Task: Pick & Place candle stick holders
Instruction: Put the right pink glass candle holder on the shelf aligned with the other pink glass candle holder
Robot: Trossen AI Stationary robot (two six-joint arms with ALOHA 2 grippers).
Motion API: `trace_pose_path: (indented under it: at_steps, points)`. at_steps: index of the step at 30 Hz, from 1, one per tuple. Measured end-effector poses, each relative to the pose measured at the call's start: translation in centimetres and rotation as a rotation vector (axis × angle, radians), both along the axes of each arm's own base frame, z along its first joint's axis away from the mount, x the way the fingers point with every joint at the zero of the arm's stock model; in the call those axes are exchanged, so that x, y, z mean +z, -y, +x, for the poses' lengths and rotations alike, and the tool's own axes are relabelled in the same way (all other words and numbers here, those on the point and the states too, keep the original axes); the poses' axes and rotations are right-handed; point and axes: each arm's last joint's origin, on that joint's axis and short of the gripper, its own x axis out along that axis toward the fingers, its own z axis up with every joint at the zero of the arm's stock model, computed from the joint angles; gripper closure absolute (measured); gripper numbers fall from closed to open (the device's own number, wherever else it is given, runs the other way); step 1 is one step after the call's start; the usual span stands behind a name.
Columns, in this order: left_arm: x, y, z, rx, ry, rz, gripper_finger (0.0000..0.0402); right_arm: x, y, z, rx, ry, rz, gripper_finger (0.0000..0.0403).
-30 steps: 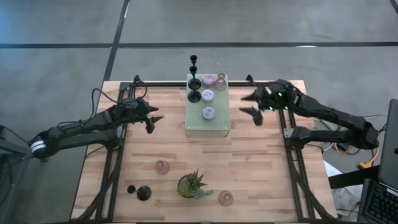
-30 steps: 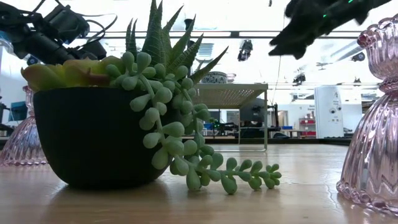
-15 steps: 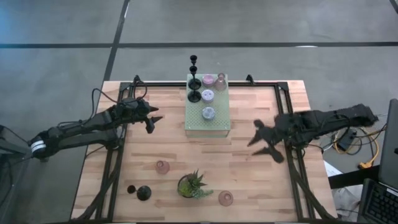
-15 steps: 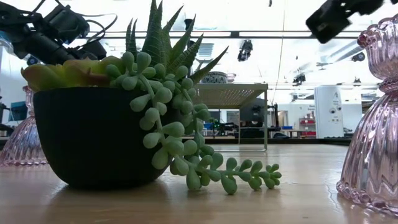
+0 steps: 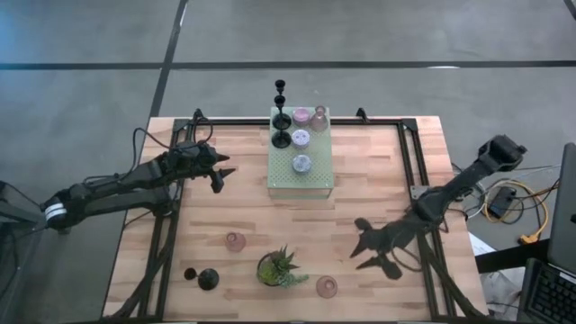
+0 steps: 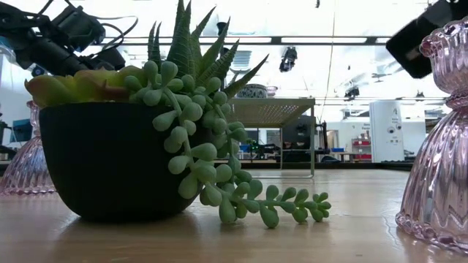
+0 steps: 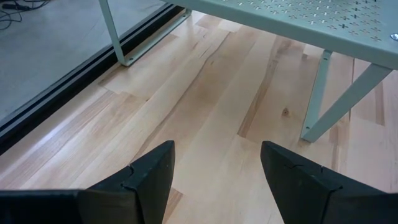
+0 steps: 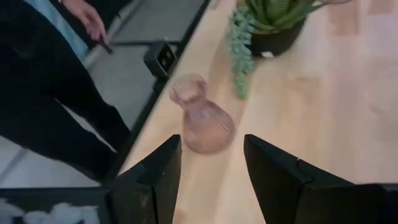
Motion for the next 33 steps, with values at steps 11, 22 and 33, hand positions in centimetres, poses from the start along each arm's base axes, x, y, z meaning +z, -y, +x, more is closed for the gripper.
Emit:
trace_pose_path:
  at_steps: [11,22,33]
  points:
    - [0.0,0.0,0.0,0.0,0.0,0.0,0.0158,-5.5,-2.9,2.9,-0.007,-0.005,0.064,0.0227]
    - [0.0,0.0,0.0,0.0,0.0,0.0,0.0158,-7.4,-5.5,6.5,-0.014,-0.001,0.095,0.0181]
    - [0.0,0.0,0.0,0.0,-0.004,-0.003,0.0158,-8.6,-7.3,8.8,-0.014,-0.016,0.084,0.0144]
